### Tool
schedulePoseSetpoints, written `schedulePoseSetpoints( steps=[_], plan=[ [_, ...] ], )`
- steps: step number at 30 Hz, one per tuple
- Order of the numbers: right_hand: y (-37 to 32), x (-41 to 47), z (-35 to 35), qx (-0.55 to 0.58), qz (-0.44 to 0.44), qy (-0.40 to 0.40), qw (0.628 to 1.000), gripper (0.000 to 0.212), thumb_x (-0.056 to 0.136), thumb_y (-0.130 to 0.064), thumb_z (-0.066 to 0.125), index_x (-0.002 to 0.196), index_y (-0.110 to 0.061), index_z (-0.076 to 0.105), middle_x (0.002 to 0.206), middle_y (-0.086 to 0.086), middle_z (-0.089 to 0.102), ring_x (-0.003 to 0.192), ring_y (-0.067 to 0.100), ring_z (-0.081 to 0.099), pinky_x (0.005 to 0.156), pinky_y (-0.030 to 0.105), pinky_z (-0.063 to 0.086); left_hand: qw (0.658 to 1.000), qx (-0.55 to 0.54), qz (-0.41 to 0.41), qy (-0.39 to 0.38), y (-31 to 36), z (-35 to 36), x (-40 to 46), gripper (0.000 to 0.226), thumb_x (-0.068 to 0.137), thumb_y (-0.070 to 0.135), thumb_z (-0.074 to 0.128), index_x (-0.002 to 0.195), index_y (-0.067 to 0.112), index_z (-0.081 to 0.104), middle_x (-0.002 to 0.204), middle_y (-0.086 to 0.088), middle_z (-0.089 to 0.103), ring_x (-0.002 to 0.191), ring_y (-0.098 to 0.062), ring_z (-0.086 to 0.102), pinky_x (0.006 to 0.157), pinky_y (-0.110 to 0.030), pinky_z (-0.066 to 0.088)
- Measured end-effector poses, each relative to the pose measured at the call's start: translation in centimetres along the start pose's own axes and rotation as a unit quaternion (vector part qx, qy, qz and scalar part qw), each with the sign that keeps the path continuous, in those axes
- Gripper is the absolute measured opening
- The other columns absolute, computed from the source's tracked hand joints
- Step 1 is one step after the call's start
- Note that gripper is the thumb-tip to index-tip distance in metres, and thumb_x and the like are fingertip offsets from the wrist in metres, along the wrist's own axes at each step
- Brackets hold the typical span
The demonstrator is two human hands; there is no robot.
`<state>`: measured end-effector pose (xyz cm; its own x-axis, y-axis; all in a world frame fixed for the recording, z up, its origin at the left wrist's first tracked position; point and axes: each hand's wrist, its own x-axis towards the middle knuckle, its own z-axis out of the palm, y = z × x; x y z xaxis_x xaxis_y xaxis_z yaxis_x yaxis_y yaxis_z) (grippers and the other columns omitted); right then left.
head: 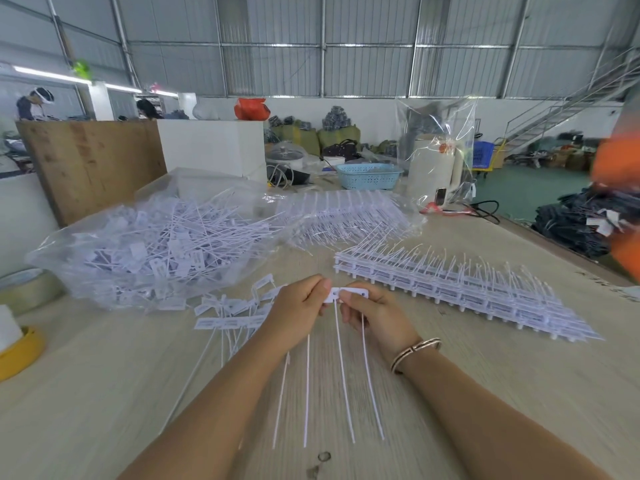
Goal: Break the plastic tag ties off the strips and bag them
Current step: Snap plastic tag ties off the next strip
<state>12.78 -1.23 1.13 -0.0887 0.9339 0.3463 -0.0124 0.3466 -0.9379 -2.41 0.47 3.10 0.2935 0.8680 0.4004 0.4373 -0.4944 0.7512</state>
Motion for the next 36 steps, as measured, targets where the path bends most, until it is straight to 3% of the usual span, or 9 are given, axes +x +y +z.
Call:
schedulePoseSetpoints(
  steps=[9,16,18,22,26,28,30,33,36],
  plan=[
    [0.3,0.3,0.0,0.016,-0.013,-0.008,1.000,0.025,0.084,-0.026,0.057,0.085,-0.003,0.065,0.059,0.003,0.059,0.045,0.013,0.044,0.048,0.020,0.036,0.998,-0.052,0.019,0.018,-0.6,0.5,0.3,0.038,0.100,0.021,0.040,0.063,0.022,0.051,0.055,0.010,0.052,0.056,-0.005,0.048,0.065,-0.031,0.042],
    [0.3,0.2,0.1,0.024,-0.018,0.001,1.000,0.017,0.092,-0.017,0.054,0.083,-0.008,0.066,0.060,0.001,0.059,0.047,0.013,0.046,0.052,0.021,0.036,0.996,-0.081,0.012,0.019,-0.5,0.5,0.4,0.036,0.100,0.020,0.039,0.066,0.019,0.051,0.058,0.009,0.053,0.059,-0.009,0.050,0.067,-0.033,0.044],
    [0.2,0.2,0.4,0.025,-0.026,0.002,0.999,0.017,0.088,-0.022,0.056,0.079,-0.013,0.067,0.060,0.000,0.059,0.049,0.012,0.047,0.052,0.020,0.037,0.996,-0.088,0.012,0.020,-0.2,0.6,0.3,0.035,0.100,0.019,0.039,0.067,0.018,0.051,0.060,0.007,0.054,0.058,-0.006,0.050,0.066,-0.027,0.044],
    [-0.1,0.8,-0.7,0.124,-0.008,0.109,0.986,0.021,0.092,-0.020,0.053,0.079,-0.023,0.069,0.061,-0.003,0.056,0.054,0.010,0.047,0.056,0.022,0.036,0.984,-0.159,-0.020,0.076,-0.1,-0.5,0.2,0.037,0.101,0.021,0.036,0.070,0.018,0.055,0.054,0.013,0.059,0.049,0.005,0.048,0.053,-0.008,0.038],
    [0.2,0.8,0.1,-0.068,0.014,0.039,0.997,0.019,0.091,-0.019,0.056,0.075,-0.013,0.064,0.061,-0.005,0.052,0.058,0.008,0.046,0.062,0.023,0.036,0.994,-0.086,-0.002,0.075,-0.7,-1.5,-0.1,0.040,0.099,0.023,0.041,0.061,0.016,0.049,0.053,0.008,0.049,0.051,-0.003,0.043,0.057,-0.022,0.033],
    [0.3,1.0,1.1,-0.173,0.031,0.004,0.984,0.015,0.092,-0.025,0.055,0.079,-0.017,0.056,0.070,-0.007,0.052,0.060,0.001,0.046,0.062,0.014,0.037,0.994,-0.061,0.010,0.087,-0.8,-1.5,-0.1,0.040,0.098,0.022,0.042,0.058,0.017,0.045,0.051,0.007,0.046,0.049,-0.003,0.041,0.054,-0.020,0.032],
    [0.4,1.1,1.8,-0.217,0.059,-0.003,0.974,0.019,0.094,-0.034,0.050,0.108,-0.021,0.050,0.095,-0.007,0.053,0.078,-0.005,0.049,0.062,0.005,0.036,0.996,-0.029,0.021,0.081,-1.0,-1.5,0.0,0.040,0.097,0.022,0.045,0.058,0.019,0.045,0.052,0.006,0.046,0.051,-0.010,0.046,0.056,-0.026,0.035],
    [0.1,1.1,1.4,-0.136,0.069,0.019,0.988,0.047,0.098,-0.035,0.039,0.141,-0.025,0.025,0.114,-0.009,0.044,0.094,-0.004,0.047,0.071,0.000,0.036,0.996,0.060,0.038,0.046,-1.6,-1.2,-0.1,0.031,0.095,0.027,0.048,0.064,0.027,0.046,0.053,0.008,0.049,0.051,-0.008,0.047,0.056,-0.031,0.036],
    [-0.2,0.8,1.1,-0.110,0.057,0.016,0.992,0.035,0.098,-0.041,0.036,0.128,-0.030,0.048,0.120,-0.016,0.048,0.111,-0.003,0.045,0.092,0.016,0.032,0.994,0.083,0.052,0.043,-1.7,-0.7,0.0,0.009,0.094,0.031,0.049,0.087,0.028,0.048,0.066,0.012,0.055,0.060,0.000,0.052,0.057,-0.023,0.038]
  ],
)
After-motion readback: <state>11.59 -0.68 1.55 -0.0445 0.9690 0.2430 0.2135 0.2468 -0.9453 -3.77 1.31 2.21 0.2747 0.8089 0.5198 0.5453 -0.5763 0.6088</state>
